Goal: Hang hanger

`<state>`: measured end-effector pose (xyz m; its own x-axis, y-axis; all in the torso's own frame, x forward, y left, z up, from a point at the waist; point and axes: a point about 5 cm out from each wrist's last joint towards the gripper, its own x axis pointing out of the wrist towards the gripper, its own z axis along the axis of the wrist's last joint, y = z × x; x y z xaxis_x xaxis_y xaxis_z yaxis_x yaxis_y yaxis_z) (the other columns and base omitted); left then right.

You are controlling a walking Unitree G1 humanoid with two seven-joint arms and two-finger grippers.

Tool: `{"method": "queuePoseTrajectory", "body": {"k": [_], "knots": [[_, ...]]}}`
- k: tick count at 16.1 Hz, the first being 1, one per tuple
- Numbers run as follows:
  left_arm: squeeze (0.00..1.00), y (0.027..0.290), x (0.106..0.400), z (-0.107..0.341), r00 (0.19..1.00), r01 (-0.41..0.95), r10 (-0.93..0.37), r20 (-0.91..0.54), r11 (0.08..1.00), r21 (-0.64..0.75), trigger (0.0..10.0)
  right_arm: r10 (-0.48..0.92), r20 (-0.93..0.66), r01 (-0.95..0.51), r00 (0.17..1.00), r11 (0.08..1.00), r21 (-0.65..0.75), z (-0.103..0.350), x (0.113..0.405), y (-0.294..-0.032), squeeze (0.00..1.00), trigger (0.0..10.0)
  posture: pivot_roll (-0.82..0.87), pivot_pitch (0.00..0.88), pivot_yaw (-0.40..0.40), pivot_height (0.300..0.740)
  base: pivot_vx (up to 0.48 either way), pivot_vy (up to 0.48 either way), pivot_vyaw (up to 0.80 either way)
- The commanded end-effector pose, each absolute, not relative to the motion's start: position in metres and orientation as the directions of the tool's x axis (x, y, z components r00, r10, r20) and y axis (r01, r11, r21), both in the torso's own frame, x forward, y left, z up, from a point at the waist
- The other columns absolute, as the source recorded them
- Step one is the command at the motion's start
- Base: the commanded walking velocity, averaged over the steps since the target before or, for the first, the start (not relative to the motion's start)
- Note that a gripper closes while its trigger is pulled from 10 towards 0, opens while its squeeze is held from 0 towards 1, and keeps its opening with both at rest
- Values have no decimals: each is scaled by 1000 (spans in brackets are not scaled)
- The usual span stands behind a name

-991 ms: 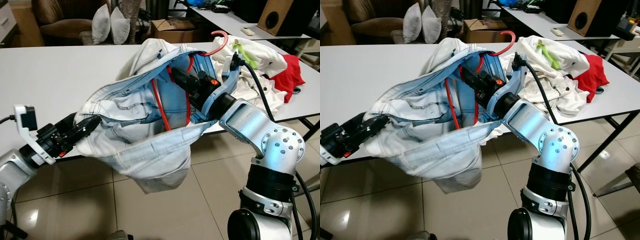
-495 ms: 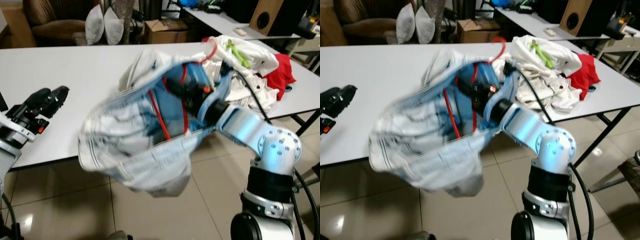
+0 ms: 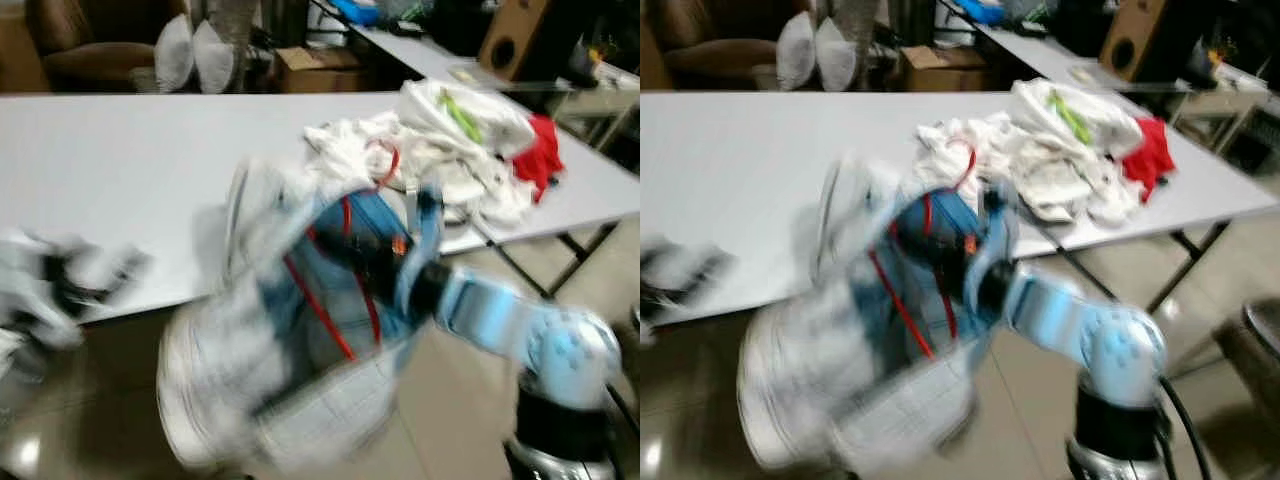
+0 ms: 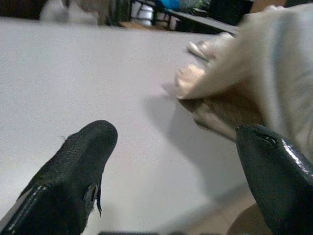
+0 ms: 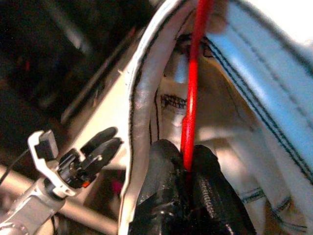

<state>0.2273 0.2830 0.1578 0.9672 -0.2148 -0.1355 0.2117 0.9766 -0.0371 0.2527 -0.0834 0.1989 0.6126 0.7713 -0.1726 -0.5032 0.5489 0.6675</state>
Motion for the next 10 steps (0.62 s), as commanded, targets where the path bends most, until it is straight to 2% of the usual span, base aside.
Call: {"method": "queuePoseTrajectory", "body": {"k": [1, 4, 10], "knots": [[0, 268, 220, 157, 972, 202, -204, -120, 979, -28, 10000, 795, -149, -572, 588, 539, 619, 203, 244, -82, 0, 10000, -28, 0, -74, 740, 0, 0, 0], [0, 235, 201, 140, 974, 184, -188, -130, 982, -46, 10000, 780, -143, -582, 609, 563, 587, 199, 235, -90, 0, 10000, -24, 0, -85, 740, 0, -480, 0], [0, 223, 192, 132, 973, 165, -169, -159, 986, -37, 10000, 811, -179, -621, 557, 550, 559, 185, 222, -94, 0, 10000, -22, 0, -87, 740, 0, -480, 0]]}}
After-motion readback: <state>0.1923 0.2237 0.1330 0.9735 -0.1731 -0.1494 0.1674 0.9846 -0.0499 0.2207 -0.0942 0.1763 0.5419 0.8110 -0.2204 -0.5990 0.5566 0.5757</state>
